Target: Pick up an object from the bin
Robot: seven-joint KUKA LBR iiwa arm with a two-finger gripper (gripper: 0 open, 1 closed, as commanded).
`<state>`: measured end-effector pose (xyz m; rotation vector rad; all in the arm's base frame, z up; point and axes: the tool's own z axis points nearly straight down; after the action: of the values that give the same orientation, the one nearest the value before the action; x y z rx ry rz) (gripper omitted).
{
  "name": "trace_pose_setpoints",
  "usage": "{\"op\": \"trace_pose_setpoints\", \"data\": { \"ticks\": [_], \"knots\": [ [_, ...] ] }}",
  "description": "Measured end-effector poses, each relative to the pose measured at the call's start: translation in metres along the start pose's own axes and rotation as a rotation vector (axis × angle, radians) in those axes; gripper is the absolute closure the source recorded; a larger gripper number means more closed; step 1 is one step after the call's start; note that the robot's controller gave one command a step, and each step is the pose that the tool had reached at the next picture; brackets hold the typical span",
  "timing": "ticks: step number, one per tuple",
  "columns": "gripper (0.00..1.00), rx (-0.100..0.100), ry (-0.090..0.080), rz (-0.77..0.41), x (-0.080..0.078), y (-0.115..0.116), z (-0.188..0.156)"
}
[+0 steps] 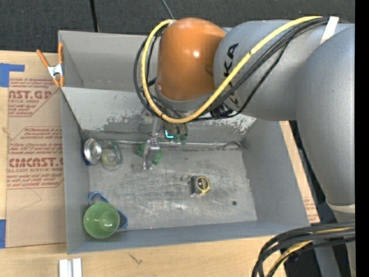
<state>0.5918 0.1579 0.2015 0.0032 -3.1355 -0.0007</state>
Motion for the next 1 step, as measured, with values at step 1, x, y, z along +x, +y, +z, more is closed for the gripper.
{"op": "trace_pose_setpoints", "data": {
  "ticks": [1],
  "knots": [
    [0.00,-0.010,-0.031,0.094,0.0201,-0.0588,0.0948]
  ]
}}
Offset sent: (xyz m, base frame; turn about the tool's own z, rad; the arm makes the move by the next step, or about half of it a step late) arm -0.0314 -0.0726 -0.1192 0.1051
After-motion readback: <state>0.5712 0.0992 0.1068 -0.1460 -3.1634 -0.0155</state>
